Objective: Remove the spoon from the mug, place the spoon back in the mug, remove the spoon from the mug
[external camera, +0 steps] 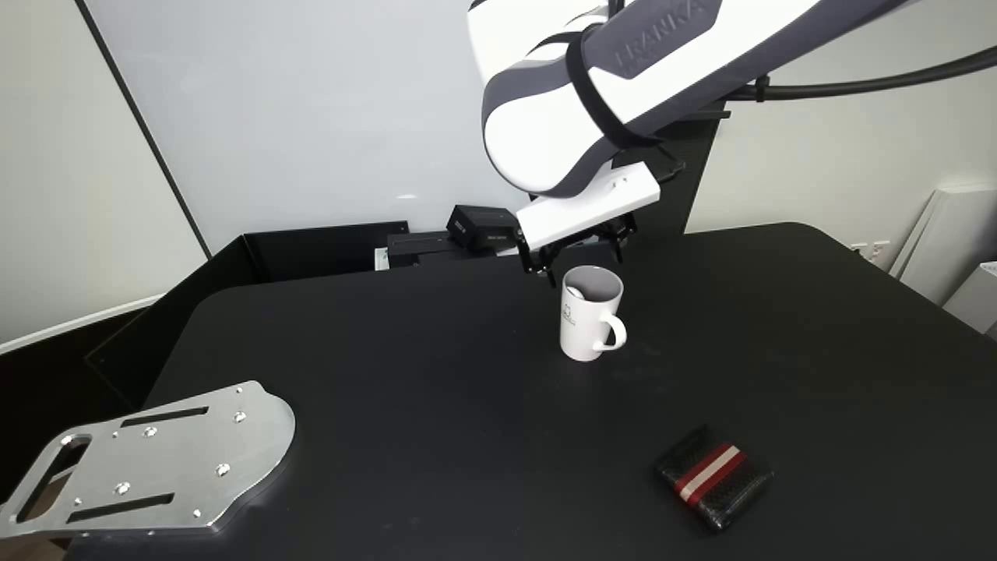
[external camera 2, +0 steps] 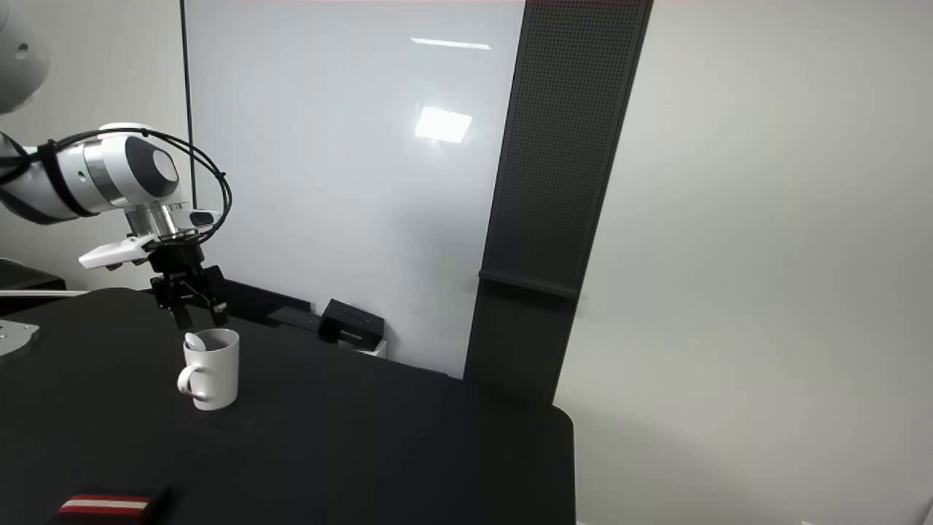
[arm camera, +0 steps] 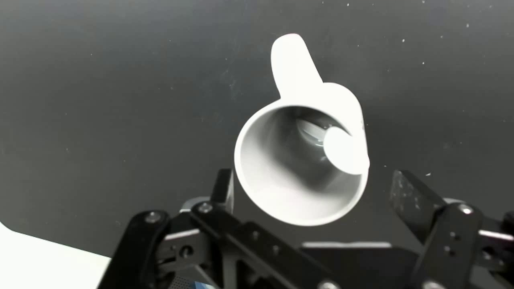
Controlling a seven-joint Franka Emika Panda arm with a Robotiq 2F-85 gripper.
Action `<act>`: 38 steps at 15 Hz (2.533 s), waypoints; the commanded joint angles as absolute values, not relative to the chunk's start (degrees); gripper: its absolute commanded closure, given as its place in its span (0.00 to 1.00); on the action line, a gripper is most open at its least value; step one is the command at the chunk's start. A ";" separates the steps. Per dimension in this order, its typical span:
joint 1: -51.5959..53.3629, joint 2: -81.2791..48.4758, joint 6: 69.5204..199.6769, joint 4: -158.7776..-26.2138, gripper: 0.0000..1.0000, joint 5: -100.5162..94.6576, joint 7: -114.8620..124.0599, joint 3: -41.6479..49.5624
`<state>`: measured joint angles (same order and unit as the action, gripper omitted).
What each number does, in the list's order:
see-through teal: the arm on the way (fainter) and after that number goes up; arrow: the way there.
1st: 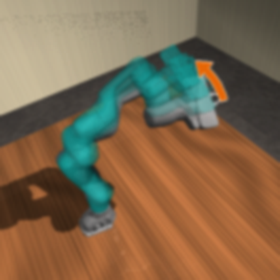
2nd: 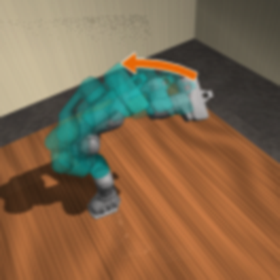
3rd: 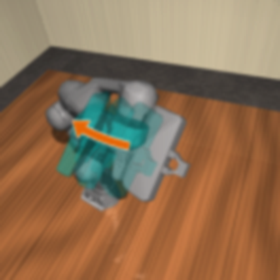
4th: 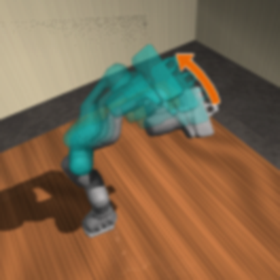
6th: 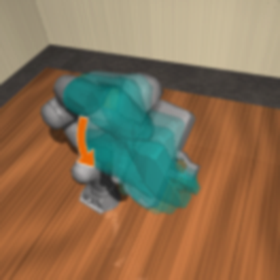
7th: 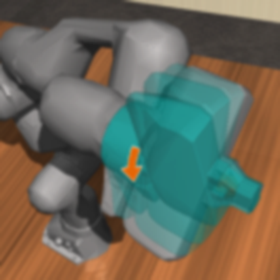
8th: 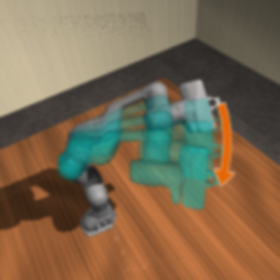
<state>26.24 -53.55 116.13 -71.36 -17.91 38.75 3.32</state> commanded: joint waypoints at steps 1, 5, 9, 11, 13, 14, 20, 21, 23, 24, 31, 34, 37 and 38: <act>25.58 -52.66 113.90 -71.65 0.00 -17.38 34.99 2.47; 25.67 -52.69 113.21 -71.67 0.00 -17.48 33.12 2.67; 25.34 -52.73 112.98 -71.72 0.00 -17.31 30.27 2.42; 25.15 -52.70 112.45 -71.69 0.00 -17.05 28.77 2.35; 25.02 -52.70 112.09 -71.64 0.00 -17.01 27.82 2.41; 24.95 -52.68 112.01 -71.66 0.00 -17.05 27.44 2.42; 24.77 -52.83 111.84 -71.61 0.32 -17.17 26.83 2.57; 24.78 -52.87 111.79 -71.55 0.40 -17.15 26.89 2.58; 24.82 -52.93 111.75 -71.48 0.55 -17.14 27.06 2.61; 24.85 -52.98 111.68 -71.41 0.61 -17.15 27.23 2.68; 24.87 -53.59 110.29 -70.58 1.00 -17.11 28.56 3.27; 24.70 -53.83 109.23 -70.12 1.00 -17.04 29.01 3.57; 24.35 -54.13 108.05 -69.30 1.00 -16.71 29.51 3.62; 24.19 -54.13 107.67 -68.99 1.00 -16.45 29.62 3.57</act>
